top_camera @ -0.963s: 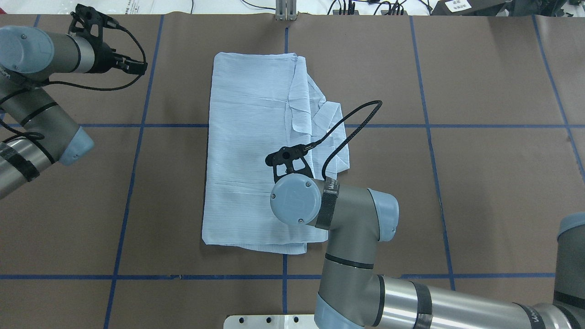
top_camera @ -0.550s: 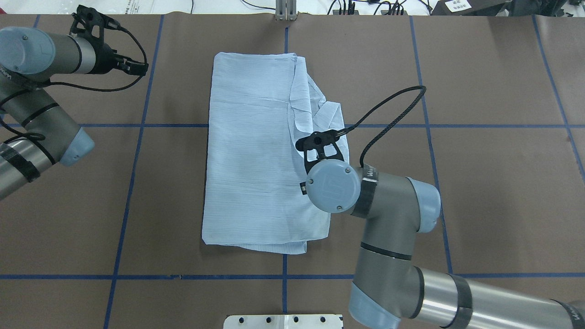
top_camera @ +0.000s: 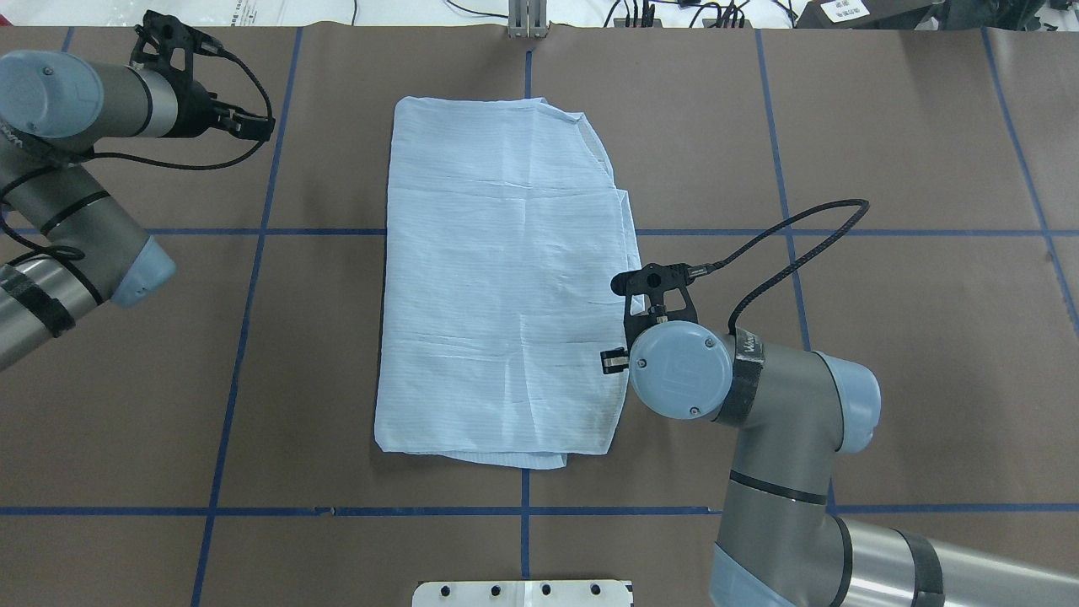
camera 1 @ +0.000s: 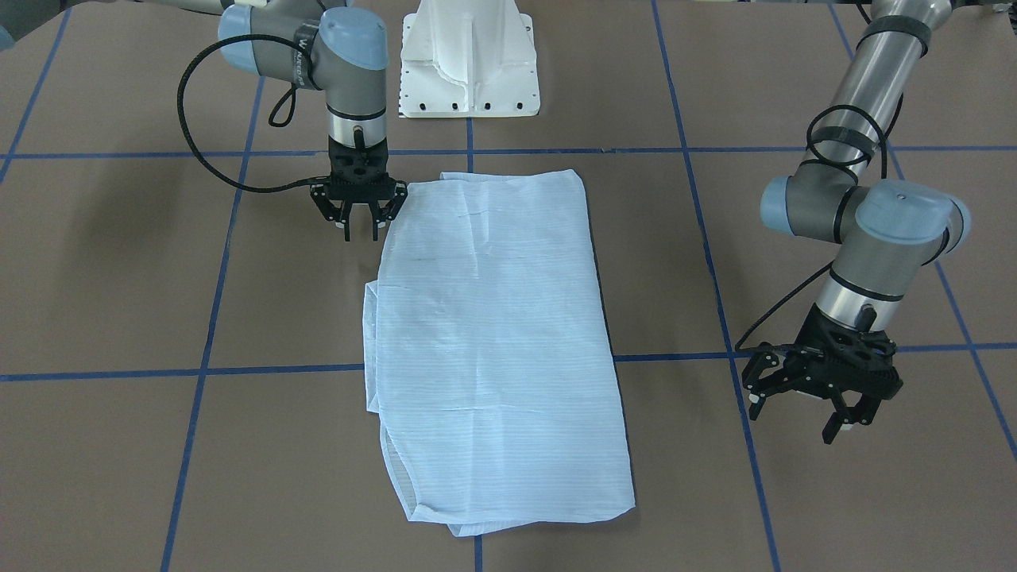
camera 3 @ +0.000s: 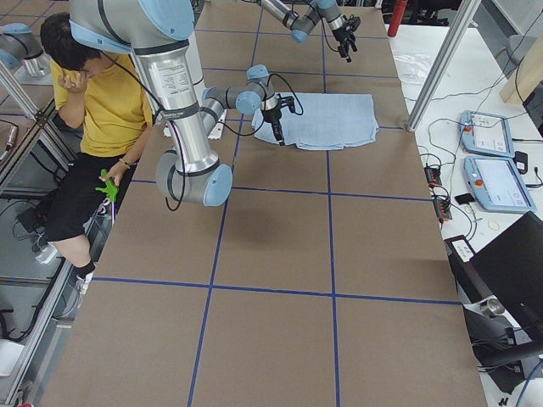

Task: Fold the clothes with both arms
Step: 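Move the right gripper to the shirt edge while lowering the left gripper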

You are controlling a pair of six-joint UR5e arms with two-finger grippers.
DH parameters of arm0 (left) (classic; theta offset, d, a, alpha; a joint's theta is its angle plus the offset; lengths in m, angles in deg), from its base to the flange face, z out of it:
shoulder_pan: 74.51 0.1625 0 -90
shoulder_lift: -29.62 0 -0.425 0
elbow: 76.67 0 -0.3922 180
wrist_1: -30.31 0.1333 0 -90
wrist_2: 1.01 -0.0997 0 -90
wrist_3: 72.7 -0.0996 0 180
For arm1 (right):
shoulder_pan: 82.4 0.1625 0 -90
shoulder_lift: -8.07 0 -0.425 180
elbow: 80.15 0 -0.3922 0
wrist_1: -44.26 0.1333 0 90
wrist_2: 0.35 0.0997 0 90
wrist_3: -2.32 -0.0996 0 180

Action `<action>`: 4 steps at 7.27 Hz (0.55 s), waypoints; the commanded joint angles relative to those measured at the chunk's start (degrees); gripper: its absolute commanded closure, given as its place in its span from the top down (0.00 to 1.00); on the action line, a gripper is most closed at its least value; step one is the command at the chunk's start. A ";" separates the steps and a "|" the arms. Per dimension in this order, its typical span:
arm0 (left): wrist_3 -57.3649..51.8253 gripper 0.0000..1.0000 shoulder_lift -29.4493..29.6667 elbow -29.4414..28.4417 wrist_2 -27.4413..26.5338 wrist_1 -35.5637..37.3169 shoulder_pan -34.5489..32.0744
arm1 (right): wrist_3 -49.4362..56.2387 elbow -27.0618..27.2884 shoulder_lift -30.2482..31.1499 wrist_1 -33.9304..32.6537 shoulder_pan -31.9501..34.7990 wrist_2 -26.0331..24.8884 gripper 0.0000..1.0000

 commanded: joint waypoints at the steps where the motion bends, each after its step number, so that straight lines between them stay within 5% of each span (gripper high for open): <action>1: 0.35 1.00 0.00 1.85 1.31 0.35 -0.08 | -1.40 0.53 -1.17 4.43 2.53 0.48 1.00; 3: 10.14 1.00 -3.67 10.86 12.09 0.61 0.18 | -8.75 4.03 0.66 11.74 3.94 4.31 1.00; 4: 14.63 1.00 -7.70 17.36 12.13 0.79 3.05 | -9.40 9.88 4.85 11.94 4.21 6.00 1.00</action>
